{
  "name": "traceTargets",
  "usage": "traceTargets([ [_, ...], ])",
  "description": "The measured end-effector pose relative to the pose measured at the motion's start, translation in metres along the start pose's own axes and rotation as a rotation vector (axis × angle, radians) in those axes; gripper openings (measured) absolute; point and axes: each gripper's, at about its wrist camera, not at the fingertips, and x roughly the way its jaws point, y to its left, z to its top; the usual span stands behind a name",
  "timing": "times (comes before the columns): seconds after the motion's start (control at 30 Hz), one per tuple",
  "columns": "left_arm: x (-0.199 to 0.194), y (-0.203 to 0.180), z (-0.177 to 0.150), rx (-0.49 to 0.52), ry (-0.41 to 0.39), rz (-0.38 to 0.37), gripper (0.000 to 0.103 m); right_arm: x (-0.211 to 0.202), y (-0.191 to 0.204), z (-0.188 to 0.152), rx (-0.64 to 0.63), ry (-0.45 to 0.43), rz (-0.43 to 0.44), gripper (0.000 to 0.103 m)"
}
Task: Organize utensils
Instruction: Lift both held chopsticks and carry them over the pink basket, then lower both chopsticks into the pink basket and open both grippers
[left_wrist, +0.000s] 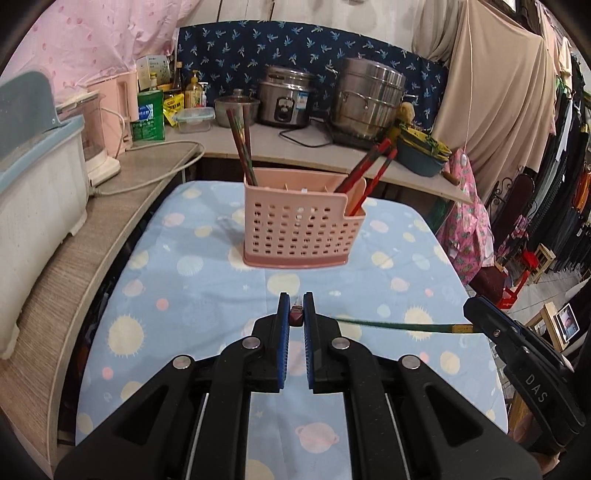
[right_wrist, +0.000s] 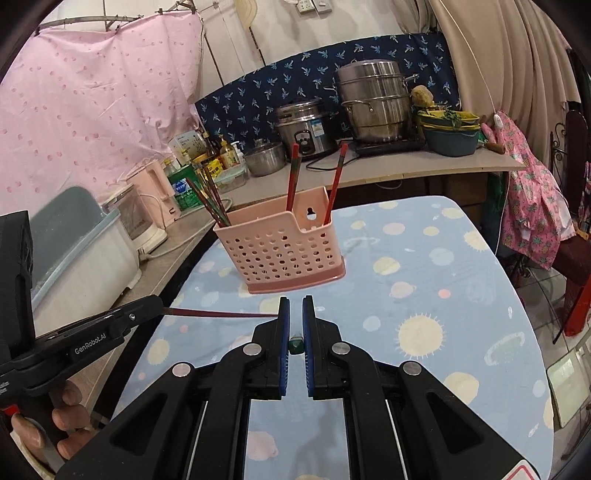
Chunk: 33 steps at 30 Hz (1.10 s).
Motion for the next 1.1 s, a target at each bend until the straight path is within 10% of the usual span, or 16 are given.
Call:
traceTargets([
  [1.1, -0.032, 0.001, 0.207, -0.018, -0.335, 0.049, 0.007, 0.032, 0.047, 0.221, -0.011, -0.315, 0.083, 0.007],
])
